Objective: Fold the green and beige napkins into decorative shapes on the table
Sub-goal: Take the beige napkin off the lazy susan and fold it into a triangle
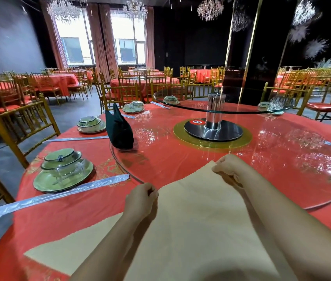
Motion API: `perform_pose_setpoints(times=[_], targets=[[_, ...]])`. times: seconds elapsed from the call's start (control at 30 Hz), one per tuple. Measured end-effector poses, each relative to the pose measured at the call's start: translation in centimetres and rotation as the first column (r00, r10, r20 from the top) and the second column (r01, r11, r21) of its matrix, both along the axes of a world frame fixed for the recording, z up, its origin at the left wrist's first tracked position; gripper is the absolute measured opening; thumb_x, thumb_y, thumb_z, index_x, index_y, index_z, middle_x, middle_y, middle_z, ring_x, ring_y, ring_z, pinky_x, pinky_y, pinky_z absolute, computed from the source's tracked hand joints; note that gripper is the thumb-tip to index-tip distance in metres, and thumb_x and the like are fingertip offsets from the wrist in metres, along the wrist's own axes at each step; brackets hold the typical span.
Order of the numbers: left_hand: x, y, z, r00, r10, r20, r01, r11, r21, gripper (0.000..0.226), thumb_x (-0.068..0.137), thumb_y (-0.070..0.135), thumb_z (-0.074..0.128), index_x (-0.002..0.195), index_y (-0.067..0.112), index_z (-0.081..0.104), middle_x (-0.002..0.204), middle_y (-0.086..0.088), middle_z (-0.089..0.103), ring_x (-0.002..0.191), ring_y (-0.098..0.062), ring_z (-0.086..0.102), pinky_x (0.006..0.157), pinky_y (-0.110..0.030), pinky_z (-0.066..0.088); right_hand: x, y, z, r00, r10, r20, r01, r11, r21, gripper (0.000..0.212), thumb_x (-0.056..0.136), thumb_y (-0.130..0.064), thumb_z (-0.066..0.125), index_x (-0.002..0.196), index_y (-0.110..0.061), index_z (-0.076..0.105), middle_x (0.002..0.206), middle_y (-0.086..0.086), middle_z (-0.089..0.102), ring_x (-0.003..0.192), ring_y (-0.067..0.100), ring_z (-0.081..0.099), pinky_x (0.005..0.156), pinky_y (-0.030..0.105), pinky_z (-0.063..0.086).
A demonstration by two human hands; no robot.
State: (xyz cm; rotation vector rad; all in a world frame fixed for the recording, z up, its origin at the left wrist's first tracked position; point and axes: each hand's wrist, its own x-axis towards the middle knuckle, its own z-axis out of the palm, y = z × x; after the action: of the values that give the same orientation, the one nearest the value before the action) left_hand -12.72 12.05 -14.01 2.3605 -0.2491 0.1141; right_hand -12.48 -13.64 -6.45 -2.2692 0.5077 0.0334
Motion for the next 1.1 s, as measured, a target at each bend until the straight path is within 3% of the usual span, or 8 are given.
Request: perform_pose_setpoints(times=[0.13, 0.27, 0.4, 0.5, 0.6, 0.73, 0.87, 1.1], targets=[[-0.2, 0.6, 0.0, 1.000, -0.010, -0.022, 0.009, 1.000, -0.024, 0.023, 0.088, 0.025, 0.058, 0.067, 0.024, 0.051, 0.069, 0.005, 0.060, 0.080, -0.025, 0.060, 0.075, -0.035, 0.042, 0.9, 0.0, -1.5, 0.995, -0.064, 0.082, 0.057, 0.995, 0.085, 0.018, 0.083, -0.007, 0.066, 0.100, -0.005, 0.063, 0.101, 0.008, 0.057, 0.093, 0.023, 0.053, 0.079, 0.031, 0.041], [-0.4, 2.6, 0.1, 1.000, -0.015, 0.009, 0.014, 0.992, 0.125, 0.029, 0.086, 0.035, 0.061, 0.064, 0.024, 0.045, 0.061, 0.008, 0.051, 0.071, -0.021, 0.051, 0.068, -0.032, 0.034, 1.2, -0.1, -2.4, 0.984, -0.110, 0.138, 0.109, 0.994, 0.012, 0.019, 0.080, -0.005, 0.065, 0.067, -0.015, 0.056, 0.090, 0.007, 0.060, 0.084, 0.022, 0.054, 0.077, 0.032, 0.044], [-0.8, 5.7, 0.7, 0.998, -0.044, -0.039, 0.049, 0.987, 0.153, 0.030, 0.085, 0.034, 0.064, 0.062, 0.025, 0.046, 0.063, 0.006, 0.053, 0.067, -0.019, 0.049, 0.061, -0.030, 0.034, 0.6, 0.1, -2.5, 0.975, -0.124, 0.186, 0.147, 0.983, -0.114, 0.023, 0.081, -0.005, 0.060, 0.062, -0.017, 0.054, 0.079, 0.006, 0.063, 0.079, 0.026, 0.060, 0.071, 0.033, 0.049], [-1.4, 7.9, 1.0, 0.999, -0.032, -0.040, 0.036, 0.992, 0.119, 0.028, 0.082, 0.032, 0.069, 0.063, 0.023, 0.050, 0.063, 0.004, 0.056, 0.064, -0.018, 0.050, 0.060, -0.030, 0.037, -0.2, 0.6, -2.5, 0.969, -0.094, 0.230, 0.154, 0.952, -0.263, 0.005, 0.081, -0.013, 0.061, 0.081, -0.018, 0.061, 0.094, 0.005, 0.064, 0.098, 0.027, 0.058, 0.083, 0.036, 0.045], [-2.1, 9.7, 1.2, 1.000, -0.023, -0.012, 0.024, 0.995, 0.093, 0.023, 0.079, 0.031, 0.072, 0.067, 0.022, 0.054, 0.067, 0.005, 0.061, 0.068, -0.019, 0.055, 0.066, -0.034, 0.043, -2.2, 2.1, -2.3, 0.937, 0.013, 0.350, 0.135, 0.908, -0.397, 0.027, 0.086, -0.021, 0.060, 0.113, -0.015, 0.060, 0.120, 0.005, 0.055, 0.116, 0.027, 0.047, 0.097, 0.040, 0.038], [-3.2, 12.1, 1.8, 0.999, -0.023, -0.041, 0.029, 0.989, 0.147, 0.023, 0.079, 0.029, 0.072, 0.070, 0.024, 0.052, 0.068, 0.010, 0.059, 0.064, -0.006, 0.052, 0.057, -0.019, 0.037, -8.3, 6.8, -2.1, 0.895, 0.248, 0.370, -0.127, 0.938, -0.322, 0.015, 0.089, -0.018, 0.053, 0.099, -0.020, 0.064, 0.108, -0.004, 0.050, 0.098, 0.016, 0.054, 0.085, 0.032, 0.045], [-4.1, 14.6, 2.5, 0.992, -0.011, -0.122, 0.041, 0.968, 0.246, 0.023, 0.079, 0.031, 0.072, 0.071, 0.025, 0.051, 0.070, 0.010, 0.056, 0.066, -0.008, 0.050, 0.055, -0.017, 0.035, -15.1, 11.0, -3.6, 0.853, 0.470, 0.225, -0.349, 0.836, -0.424, 0.013, 0.091, -0.025, 0.047, 0.097, -0.026, 0.059, 0.096, -0.009, 0.046, 0.088, 0.012, 0.055, 0.079, 0.030, 0.045], [-5.5, 19.0, 3.9, 0.975, 0.075, -0.210, 0.014, 0.920, 0.392, 0.022, 0.082, 0.036, 0.068, 0.081, 0.018, 0.055, 0.082, -0.001, 0.058, 0.077, -0.015, 0.051, 0.058, -0.024, 0.035, -19.0, 12.1, -4.7, 0.858, 0.497, 0.130, -0.376, 0.781, -0.499, 0.010, 0.092, -0.030, 0.046, 0.099, -0.027, 0.053, 0.081, -0.016, 0.033, 0.079, 0.010, 0.046, 0.075, 0.025, 0.040]])
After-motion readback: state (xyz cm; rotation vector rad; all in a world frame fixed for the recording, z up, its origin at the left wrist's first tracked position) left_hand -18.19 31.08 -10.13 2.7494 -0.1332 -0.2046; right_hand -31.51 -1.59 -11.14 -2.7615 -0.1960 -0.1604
